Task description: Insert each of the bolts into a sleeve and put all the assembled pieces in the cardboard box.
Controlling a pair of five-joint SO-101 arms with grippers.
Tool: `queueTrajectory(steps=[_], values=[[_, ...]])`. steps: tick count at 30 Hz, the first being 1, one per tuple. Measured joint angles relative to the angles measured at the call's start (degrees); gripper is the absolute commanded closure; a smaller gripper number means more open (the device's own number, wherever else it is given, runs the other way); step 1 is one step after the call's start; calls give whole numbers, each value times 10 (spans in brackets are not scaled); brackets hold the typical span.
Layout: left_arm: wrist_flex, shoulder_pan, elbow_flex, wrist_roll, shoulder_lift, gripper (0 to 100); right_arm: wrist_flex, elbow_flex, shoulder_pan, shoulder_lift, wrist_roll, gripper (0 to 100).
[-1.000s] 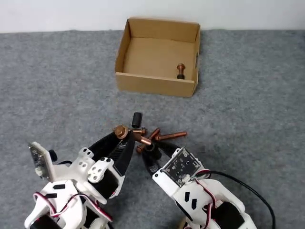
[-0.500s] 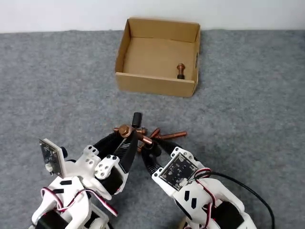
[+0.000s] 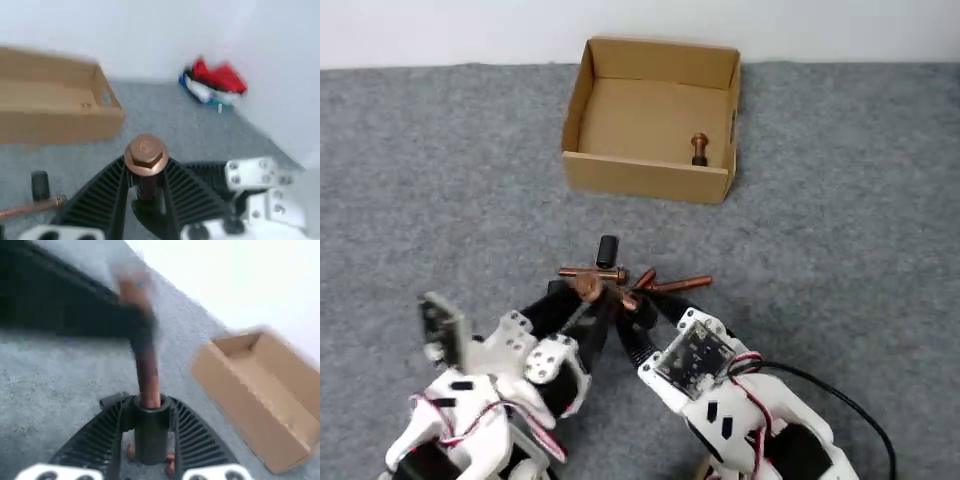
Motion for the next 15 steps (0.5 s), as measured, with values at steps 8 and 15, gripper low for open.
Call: queueTrajectory(steps=[8, 15], values=[[45, 20, -10, 0, -6, 996, 0, 1, -1, 2, 3, 991], [41, 25, 25, -29, -5, 958, -40, 3, -1, 3, 64, 991]])
